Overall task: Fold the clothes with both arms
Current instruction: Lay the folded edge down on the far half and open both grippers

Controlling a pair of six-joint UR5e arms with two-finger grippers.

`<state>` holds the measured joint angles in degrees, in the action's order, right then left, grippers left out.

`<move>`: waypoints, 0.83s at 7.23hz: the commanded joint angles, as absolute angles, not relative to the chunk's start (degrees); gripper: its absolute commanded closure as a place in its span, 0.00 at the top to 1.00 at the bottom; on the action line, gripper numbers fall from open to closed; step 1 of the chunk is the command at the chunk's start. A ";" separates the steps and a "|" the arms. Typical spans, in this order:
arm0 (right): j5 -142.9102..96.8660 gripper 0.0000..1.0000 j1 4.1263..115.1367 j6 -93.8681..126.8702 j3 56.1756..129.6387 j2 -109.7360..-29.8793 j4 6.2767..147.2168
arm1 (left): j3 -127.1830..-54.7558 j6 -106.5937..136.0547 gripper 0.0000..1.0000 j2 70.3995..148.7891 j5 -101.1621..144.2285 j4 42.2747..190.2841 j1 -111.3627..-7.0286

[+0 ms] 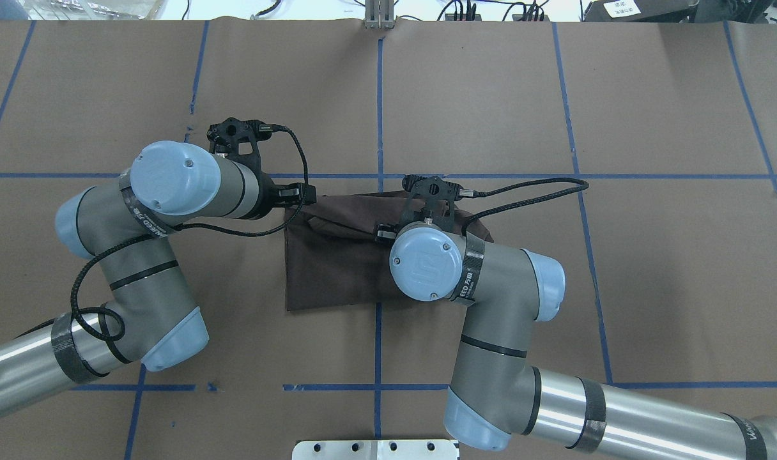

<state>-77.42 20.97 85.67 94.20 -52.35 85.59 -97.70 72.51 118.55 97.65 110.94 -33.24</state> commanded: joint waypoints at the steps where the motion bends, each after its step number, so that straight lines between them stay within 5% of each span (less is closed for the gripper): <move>1: -79.26 1.00 24.41 79.20 94.22 -52.47 85.17 | -97.04 72.86 1.00 118.56 93.81 110.05 -30.87; 6: -82.44 1.00 26.81 78.22 95.80 -52.56 84.99 | -93.61 72.25 1.00 119.26 86.92 109.95 -23.38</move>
<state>-82.31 26.70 78.31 95.38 -52.36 85.05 -94.60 72.45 118.78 87.28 109.96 -23.85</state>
